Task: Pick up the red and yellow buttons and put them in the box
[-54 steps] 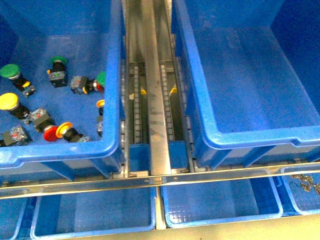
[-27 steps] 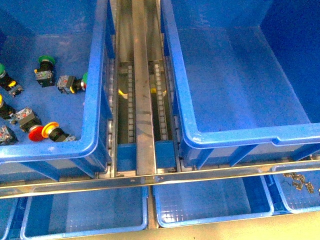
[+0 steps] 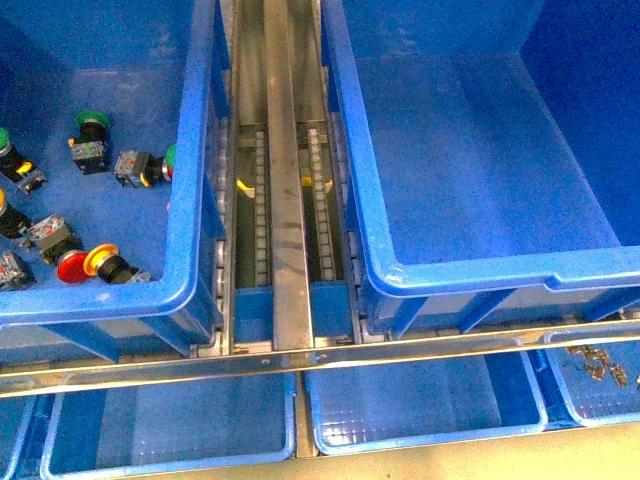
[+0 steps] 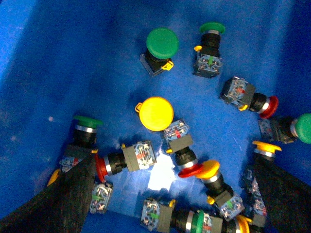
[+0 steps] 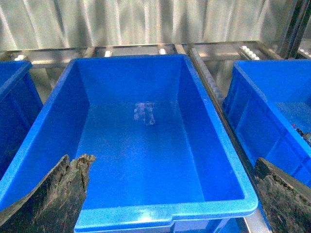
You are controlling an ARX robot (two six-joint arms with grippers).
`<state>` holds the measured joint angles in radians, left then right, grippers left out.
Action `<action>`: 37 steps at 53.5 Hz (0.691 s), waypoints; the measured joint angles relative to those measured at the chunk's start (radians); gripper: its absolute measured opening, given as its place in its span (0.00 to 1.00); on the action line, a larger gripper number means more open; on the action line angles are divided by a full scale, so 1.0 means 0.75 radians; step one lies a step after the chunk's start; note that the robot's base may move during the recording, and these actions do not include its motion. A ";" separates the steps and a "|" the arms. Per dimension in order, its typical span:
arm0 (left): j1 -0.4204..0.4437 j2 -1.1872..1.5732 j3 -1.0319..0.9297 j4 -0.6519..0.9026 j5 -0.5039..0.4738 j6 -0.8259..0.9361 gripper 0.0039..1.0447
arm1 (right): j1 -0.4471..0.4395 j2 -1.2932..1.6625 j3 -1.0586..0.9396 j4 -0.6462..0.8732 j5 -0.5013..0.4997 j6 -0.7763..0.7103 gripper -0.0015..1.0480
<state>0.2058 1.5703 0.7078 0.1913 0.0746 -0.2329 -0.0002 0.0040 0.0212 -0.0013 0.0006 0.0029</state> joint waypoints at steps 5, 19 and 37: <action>-0.004 0.094 0.046 0.008 0.000 0.002 0.93 | 0.000 0.000 0.000 0.000 0.000 0.000 0.94; -0.001 0.403 0.192 0.080 0.004 0.066 0.93 | 0.000 0.000 0.000 0.000 0.000 0.000 0.94; -0.007 0.642 0.349 0.113 0.004 0.133 0.93 | 0.000 0.000 0.000 0.000 0.000 0.001 0.94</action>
<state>0.2008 2.0518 0.9695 0.2764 0.0776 -0.1333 -0.0002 0.0040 0.0212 -0.0013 0.0006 0.0032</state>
